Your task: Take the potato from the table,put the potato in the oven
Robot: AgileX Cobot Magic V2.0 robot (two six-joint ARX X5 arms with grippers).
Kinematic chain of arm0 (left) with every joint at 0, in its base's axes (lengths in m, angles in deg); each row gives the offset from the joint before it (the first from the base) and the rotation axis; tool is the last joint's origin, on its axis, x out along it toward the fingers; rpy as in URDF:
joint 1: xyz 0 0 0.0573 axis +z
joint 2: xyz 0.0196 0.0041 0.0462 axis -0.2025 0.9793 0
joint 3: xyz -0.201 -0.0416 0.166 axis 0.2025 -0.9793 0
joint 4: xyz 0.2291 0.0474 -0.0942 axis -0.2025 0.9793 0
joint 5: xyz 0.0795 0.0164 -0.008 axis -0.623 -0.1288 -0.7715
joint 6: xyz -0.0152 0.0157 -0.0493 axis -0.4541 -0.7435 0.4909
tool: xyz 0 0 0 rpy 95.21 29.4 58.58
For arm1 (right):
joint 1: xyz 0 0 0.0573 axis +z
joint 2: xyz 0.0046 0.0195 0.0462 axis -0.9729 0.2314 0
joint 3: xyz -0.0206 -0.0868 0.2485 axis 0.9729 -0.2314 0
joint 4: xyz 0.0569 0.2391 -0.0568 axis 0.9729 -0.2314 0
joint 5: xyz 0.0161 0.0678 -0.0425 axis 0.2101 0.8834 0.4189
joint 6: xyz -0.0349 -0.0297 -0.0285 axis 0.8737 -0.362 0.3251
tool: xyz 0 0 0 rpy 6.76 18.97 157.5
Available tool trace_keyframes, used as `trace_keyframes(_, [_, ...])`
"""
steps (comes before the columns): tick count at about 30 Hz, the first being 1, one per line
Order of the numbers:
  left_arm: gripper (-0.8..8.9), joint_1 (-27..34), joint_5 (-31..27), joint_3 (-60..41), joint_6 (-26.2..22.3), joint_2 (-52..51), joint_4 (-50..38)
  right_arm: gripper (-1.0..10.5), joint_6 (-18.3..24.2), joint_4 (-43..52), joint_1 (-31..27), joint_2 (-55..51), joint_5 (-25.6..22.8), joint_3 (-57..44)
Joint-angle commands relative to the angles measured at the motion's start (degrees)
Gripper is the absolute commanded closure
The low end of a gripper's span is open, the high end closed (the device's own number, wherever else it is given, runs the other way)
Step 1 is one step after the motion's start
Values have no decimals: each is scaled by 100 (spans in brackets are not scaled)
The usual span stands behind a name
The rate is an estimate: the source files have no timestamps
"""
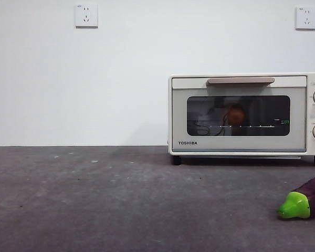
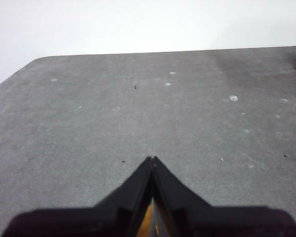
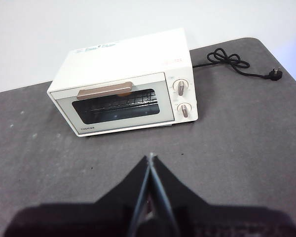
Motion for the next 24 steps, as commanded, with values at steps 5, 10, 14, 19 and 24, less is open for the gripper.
trace_keyframes(5, [816, 20, 0, -57, -81, 44, -59, 946, -17, -129, 4, -20, -24, 0])
trace_keyframes(10, [816, 20, 0, -57, -81, 44, -59, 946, -17, -129, 4, -20, -24, 0])
trace_keyframes(14, [816, 20, 0, -57, -81, 44, -59, 946, 9, -129, 4, -20, -26, 0])
trace_keyframes(19, [816, 20, 0, -57, -81, 44, -59, 945, 503, -90, -129, -22, -800, -57])
trace_keyframes(24, [816, 20, 0, -57, -81, 44, -59, 945, 713, 570, -577, -74, -986, -730])
